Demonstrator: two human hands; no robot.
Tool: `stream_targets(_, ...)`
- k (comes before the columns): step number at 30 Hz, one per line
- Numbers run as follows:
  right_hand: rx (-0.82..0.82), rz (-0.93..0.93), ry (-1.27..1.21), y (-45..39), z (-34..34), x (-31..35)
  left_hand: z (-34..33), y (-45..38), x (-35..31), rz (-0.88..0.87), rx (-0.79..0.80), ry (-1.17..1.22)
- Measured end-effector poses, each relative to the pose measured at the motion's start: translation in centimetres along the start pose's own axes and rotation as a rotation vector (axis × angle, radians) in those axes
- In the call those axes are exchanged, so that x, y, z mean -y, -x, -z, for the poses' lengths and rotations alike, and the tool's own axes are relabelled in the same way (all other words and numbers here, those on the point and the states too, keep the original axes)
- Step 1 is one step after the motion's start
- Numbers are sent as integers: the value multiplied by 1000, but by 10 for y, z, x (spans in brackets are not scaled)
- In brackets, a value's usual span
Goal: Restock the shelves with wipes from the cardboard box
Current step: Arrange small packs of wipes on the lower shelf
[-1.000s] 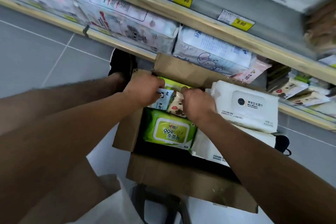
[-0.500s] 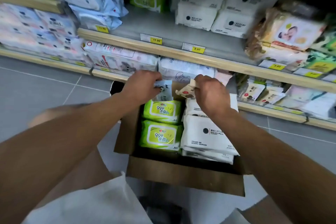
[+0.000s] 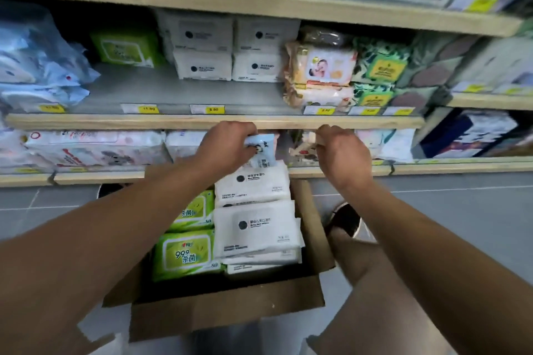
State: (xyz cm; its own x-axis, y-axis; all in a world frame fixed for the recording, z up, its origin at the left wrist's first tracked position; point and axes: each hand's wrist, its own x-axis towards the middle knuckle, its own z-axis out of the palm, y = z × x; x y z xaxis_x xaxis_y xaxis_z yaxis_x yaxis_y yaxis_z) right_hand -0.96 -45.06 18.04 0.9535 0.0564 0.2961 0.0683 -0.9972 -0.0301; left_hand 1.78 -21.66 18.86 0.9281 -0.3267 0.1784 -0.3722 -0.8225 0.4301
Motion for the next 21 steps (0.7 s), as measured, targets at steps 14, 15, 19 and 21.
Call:
stream_targets(14, 29, -124, 24, -26, -94, -143, -126, -100, -47, -27, 135, 95)
stream_targets(15, 38, -121, 28, -30, -103, -149, -135, -107, -45, -26, 144, 106)
stream_targets(19, 24, -96, 6, -49, -140, -173, -172, -130, -34, -12, 171, 107)
stream_targets(21, 36, -91, 7, -60, -159, -183, -189, -139, -28, 9, 175, 82)
